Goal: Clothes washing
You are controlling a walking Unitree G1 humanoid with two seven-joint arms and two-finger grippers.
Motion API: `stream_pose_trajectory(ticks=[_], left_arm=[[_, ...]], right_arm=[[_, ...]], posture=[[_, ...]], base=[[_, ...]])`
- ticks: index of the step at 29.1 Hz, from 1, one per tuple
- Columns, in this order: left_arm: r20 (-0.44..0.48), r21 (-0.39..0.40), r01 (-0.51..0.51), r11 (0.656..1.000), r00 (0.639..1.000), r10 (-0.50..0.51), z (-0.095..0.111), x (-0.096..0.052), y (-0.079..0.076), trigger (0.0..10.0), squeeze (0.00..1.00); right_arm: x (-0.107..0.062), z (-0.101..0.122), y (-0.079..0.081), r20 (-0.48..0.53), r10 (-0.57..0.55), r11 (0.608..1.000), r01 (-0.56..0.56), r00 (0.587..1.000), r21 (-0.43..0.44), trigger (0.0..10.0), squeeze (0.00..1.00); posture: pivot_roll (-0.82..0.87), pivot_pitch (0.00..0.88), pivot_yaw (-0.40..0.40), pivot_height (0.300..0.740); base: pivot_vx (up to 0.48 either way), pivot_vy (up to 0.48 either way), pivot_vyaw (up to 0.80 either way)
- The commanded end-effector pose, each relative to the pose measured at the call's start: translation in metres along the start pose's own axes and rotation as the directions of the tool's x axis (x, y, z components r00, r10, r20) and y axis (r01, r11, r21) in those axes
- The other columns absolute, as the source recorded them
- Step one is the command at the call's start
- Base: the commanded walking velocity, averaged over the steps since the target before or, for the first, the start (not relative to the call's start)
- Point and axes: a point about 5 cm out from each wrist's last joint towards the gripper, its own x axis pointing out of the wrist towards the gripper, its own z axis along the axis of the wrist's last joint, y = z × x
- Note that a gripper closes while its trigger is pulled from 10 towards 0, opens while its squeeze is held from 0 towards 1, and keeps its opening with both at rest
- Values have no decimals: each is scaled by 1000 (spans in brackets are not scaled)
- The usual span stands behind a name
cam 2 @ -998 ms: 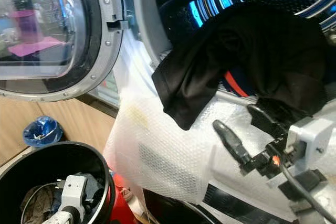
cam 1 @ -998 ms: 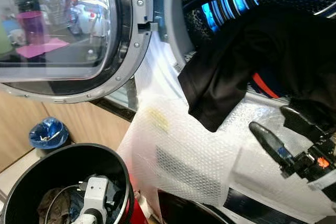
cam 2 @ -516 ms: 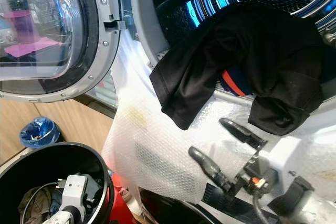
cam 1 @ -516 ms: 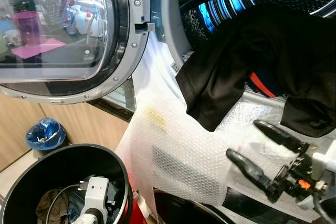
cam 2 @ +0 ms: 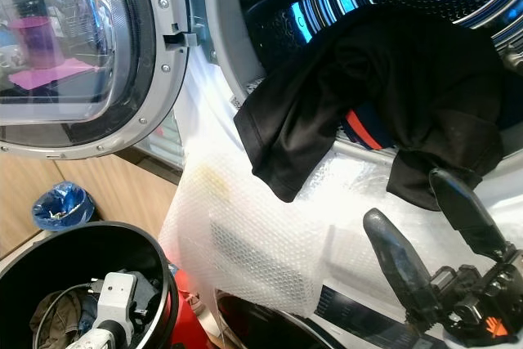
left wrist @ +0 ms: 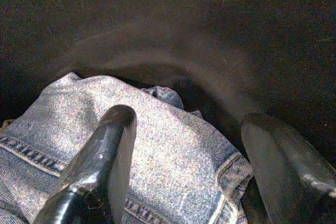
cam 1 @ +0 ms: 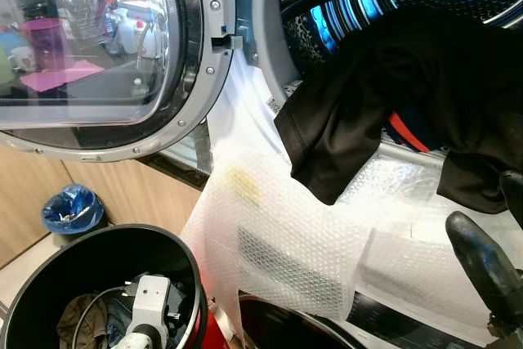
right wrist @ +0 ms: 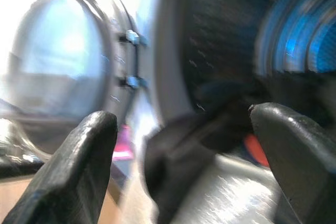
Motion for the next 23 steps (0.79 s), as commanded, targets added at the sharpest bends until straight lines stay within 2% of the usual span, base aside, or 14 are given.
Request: stream_pose_trajectory(ticks=[1, 3, 5, 10, 14, 17, 18, 21, 23], left_arm=[[-1, 2, 22, 1000, 1000, -22, -1, 0, -4, 10000, 0], [-3, 2, 20, 1000, 1000, -20, -2, 0, -4, 10000, 0], [-2, -1, 15, 1000, 1000, -15, -2, 0, -4, 10000, 0], [0, -4, 9, 1000, 1000, -9, -2, -1, -2, 10000, 0], [-1, -5, 12, 1000, 1000, -12, -3, -1, -2, 10000, 0], [0, -4, 12, 1000, 1000, -12, -2, -1, -2, 10000, 0], [7, -8, 11, 1000, 1000, -11, -1, 0, -3, 10000, 0], [7, -8, 11, 1000, 1000, -11, 0, 0, -3, 10000, 0], [9, -7, 11, 1000, 1000, -11, 0, 0, -3, 10000, 0]], right_arm=[[5, -10, -7, 20, -107, 994, 106, 994, 25, 10000, 0], [10, -9, -7, 89, -153, 987, 147, 984, 68, 10000, 0], [11, -15, 4, 87, -94, 994, 87, 992, 72, 10000, 0], [2, -8, 1, 156, -163, 985, 152, 974, 82, 10000, 0], [-1, -19, 4, 98, -177, 983, 171, 979, 65, 10000, 0], [0, -19, 1, 125, -210, 977, 203, 970, 66, 10000, 0], [0, -28, -19, 82, -347, 938, 347, 934, 15, 10000, 0], [0, -32, -25, 66, -389, 921, 391, 919, -4, 10000, 0], [-2, -28, -29, 112, -439, 898, 440, 891, 17, 10000, 0]], posture=[[-149, 0, 0, 740], [-149, 0, 0, 740], [-132, 0, -4, 740], [-139, 0, -3, 740], [-144, 0, -2, 740], [-140, 0, -2, 740], [-140, 0, -2, 740], [-142, 0, -2, 740], [-140, 0, -2, 740]], base=[[0, 0, 0], [0, 0, 0], [0, 0, 0], [0, 0, 0], [0, 0, 0], [0, 0, 0], [0, 0, 0], [0, 0, 0], [0, 0, 0]])
